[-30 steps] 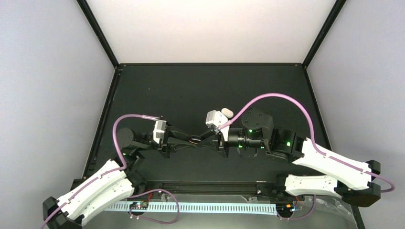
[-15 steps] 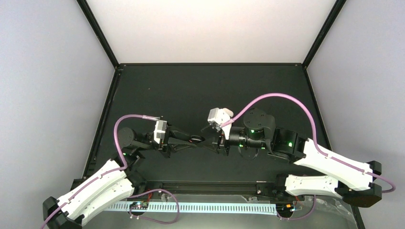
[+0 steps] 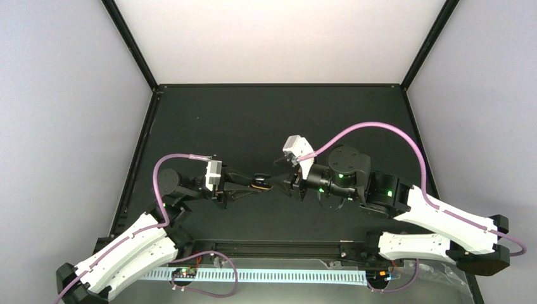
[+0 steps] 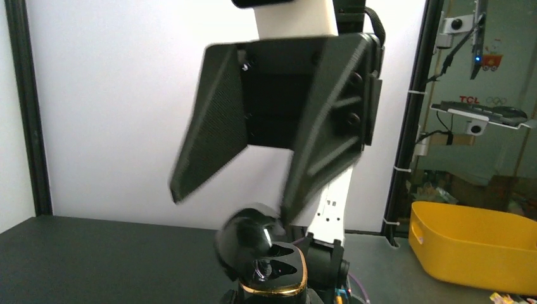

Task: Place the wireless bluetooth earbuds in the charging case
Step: Open the charging case, then move the earbud to the center of the board.

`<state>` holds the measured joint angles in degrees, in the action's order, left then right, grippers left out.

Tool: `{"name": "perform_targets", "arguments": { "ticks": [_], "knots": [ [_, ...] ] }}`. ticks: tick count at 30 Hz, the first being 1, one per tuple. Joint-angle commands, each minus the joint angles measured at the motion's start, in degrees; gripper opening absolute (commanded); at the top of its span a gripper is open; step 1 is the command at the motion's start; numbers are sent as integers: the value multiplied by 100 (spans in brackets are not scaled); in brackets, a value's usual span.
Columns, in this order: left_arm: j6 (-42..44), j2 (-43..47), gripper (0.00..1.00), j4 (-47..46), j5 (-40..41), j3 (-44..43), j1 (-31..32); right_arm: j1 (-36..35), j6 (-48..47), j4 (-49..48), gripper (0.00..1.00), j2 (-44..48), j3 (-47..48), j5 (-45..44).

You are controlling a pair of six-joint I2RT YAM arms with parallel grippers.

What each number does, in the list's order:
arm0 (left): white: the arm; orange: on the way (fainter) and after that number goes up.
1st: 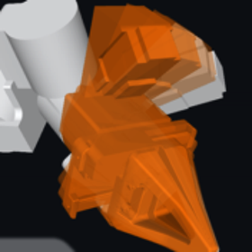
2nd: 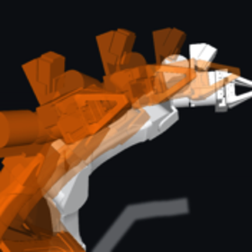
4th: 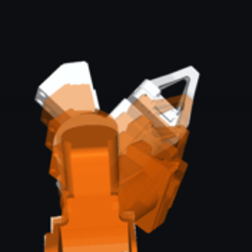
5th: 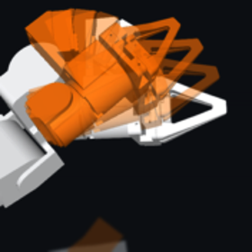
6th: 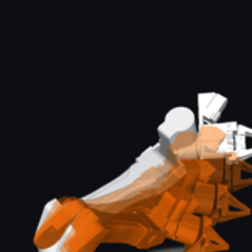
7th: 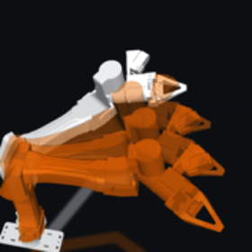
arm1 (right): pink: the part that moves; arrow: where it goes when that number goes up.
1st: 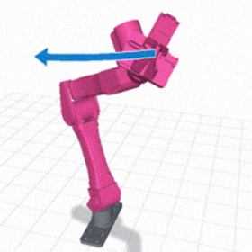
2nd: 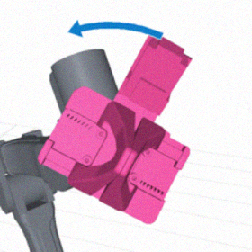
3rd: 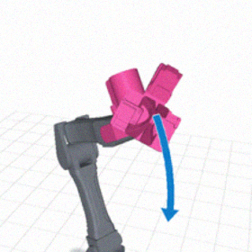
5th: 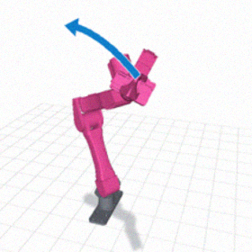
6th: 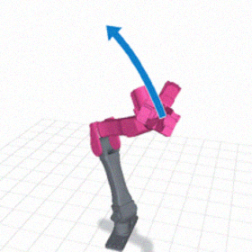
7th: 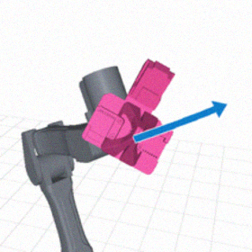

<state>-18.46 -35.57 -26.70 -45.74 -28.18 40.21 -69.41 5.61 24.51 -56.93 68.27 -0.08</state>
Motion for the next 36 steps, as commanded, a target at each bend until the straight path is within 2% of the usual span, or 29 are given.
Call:
{"name": "perform_targets", "arguments": {
  "ticks": [1, 12, 16, 19, 22, 25, 28, 33, 36],
  "knots": [
    [153, 125, 2, 57, -216, -186, 28, 31, 141, -331, 53, 155, -36, -758],
    [-39, 323, 2, 19, 38, 54, 25, 32, 374, -356, 61, 286, -38, -946],
    [-117, 583, 2, 148, 404, 186, 30, 56, 587, -549, 66, 481, -219, -1363],
    [-20, 914, 2, 526, 757, 195, 28, 483, 1043, -600, 68, 582, -495, -1527],
    [142, 1317, 2, 1055, 1090, 129, 26, 1322, 1774, -755, 67, 453, -1096, -754],
    [331, 1723, 2, 1669, 1310, -7, 24, 1438, 1940, -1113, 63, -153, -1621, -269],
    [456, 2076, 2, 2093, 1419, -71, 24, 1441, 1984, -1449, 58, -1186, -1735, 117],
    [572, 2501, 1, 2439, 1474, -81, 30, 1431, 1820, -1744, 46, -2934, -1089, 651],
    [626, 2664, 2, 2562, 1462, -74, 25, 1401, 1522, -1546, 44, -3890, -420, 940]
  ]
}}
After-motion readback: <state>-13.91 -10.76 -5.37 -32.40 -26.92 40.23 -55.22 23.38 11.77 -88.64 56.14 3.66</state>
